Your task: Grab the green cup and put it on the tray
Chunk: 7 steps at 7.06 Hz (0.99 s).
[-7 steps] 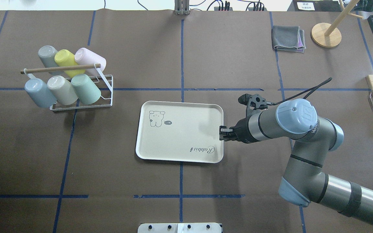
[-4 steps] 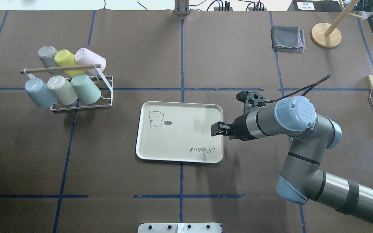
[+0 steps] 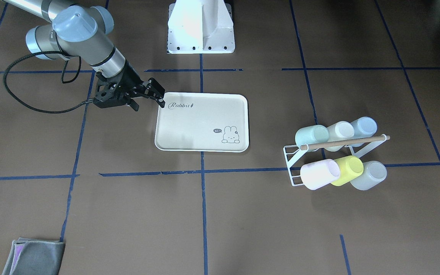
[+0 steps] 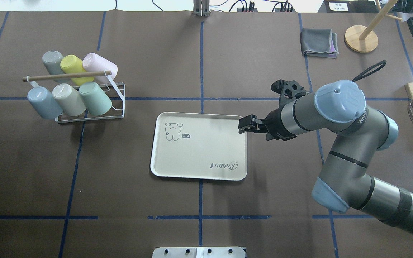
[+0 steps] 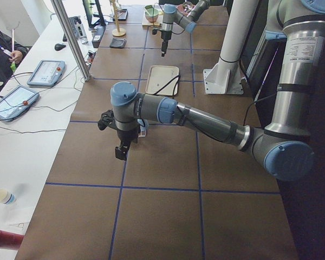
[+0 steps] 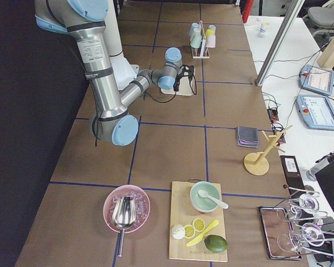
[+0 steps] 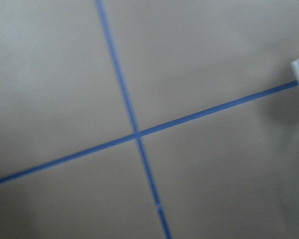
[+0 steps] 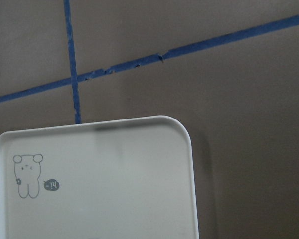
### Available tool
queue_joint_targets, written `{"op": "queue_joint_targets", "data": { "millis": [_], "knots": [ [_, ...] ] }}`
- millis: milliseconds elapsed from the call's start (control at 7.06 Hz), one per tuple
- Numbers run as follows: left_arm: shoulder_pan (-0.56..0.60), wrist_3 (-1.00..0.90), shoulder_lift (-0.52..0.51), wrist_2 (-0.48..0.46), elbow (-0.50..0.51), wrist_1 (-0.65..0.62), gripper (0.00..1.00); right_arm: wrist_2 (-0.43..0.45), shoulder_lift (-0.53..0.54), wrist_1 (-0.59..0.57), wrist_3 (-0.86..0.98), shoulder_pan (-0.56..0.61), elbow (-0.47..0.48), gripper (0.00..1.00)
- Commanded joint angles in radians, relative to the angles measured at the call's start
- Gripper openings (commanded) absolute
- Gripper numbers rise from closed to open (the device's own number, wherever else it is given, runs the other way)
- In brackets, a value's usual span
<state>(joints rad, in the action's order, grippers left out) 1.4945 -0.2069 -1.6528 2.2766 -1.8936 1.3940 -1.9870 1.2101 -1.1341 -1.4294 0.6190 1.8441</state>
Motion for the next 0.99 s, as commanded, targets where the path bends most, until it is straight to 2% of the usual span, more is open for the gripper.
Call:
{"op": "queue_joint_targets", "data": {
  "millis": [0, 425, 567, 709, 850],
  "knots": [
    [-0.045, 0.003, -0.002, -0.003, -0.143, -0.01, 1.0, -0.038, -0.047, -0.186, 0.013, 0.077, 0.035, 1.0],
    [-0.157, 0.007, -0.057, -0.006, -0.225, -0.038, 1.0, -0.119, -0.035, -0.291, 0.165, 0.218, 0.046, 1.0],
    [-0.186, 0.0, -0.067, -0.04, -0.263, -0.039, 1.0, -0.121, -0.035, -0.358, 0.241, 0.263, 0.046, 1.0],
    [-0.263, -0.002, -0.065, -0.169, -0.336, -0.05, 1.0, -0.122, -0.035, -0.437, 0.353, 0.295, 0.047, 1.0],
    [-0.358, -0.006, -0.071, -0.33, -0.411, -0.15, 1.0, -0.121, -0.015, -0.496, 0.454, 0.318, 0.063, 1.0]
  ]
}}
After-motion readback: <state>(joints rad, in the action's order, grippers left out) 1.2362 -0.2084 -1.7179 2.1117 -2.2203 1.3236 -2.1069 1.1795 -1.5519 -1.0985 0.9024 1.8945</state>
